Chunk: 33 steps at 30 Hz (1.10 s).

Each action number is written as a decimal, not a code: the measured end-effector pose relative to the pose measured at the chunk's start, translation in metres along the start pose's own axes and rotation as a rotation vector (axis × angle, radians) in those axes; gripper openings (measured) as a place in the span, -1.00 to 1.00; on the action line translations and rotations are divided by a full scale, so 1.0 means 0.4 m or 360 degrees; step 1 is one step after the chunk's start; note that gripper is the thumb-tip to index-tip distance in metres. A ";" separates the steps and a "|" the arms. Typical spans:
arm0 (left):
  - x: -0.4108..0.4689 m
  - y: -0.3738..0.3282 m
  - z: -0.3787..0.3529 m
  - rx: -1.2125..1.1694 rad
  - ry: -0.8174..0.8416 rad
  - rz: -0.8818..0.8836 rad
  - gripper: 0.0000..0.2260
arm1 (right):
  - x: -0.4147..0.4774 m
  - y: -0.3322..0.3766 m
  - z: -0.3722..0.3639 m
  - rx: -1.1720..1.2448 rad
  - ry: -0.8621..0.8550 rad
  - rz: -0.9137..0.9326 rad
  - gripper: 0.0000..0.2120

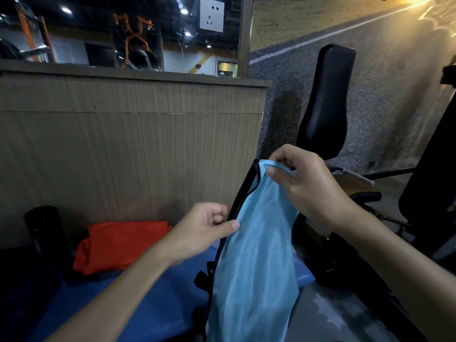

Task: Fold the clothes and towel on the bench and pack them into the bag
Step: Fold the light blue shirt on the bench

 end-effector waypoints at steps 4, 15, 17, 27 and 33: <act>-0.045 0.037 0.018 0.0030 0.0024 0.0084 -0.87 | 0.012 -0.008 0.023 -0.0026 -0.0063 0.0006 -0.93; 0.107 -0.282 0.268 0.0614 -0.0115 -0.0244 -0.93 | 0.063 -0.053 0.043 0.0342 -0.0244 -0.0109 -0.91; 0.175 -0.307 0.279 0.0896 0.0001 -0.0231 -0.96 | 0.093 -0.089 0.039 0.0473 -0.0266 -0.0211 -0.92; 0.408 0.320 0.140 0.0759 0.0101 0.0111 -0.93 | 0.326 -0.563 -0.084 0.0036 -0.0159 -0.0606 -0.91; 0.386 0.771 0.087 0.0641 -0.0066 0.0379 -0.90 | 0.383 -0.871 -0.317 -0.0340 0.0113 -0.0737 -0.88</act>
Point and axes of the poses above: each hand's wrist, its own x-axis towards the middle knuckle, its own z-axis out of the back of the hand, y = z × x, the point moved 10 cm from there along x, towards the middle knuckle, and after that the axes turned 14 degrees about -z, right-handed, at the moved point
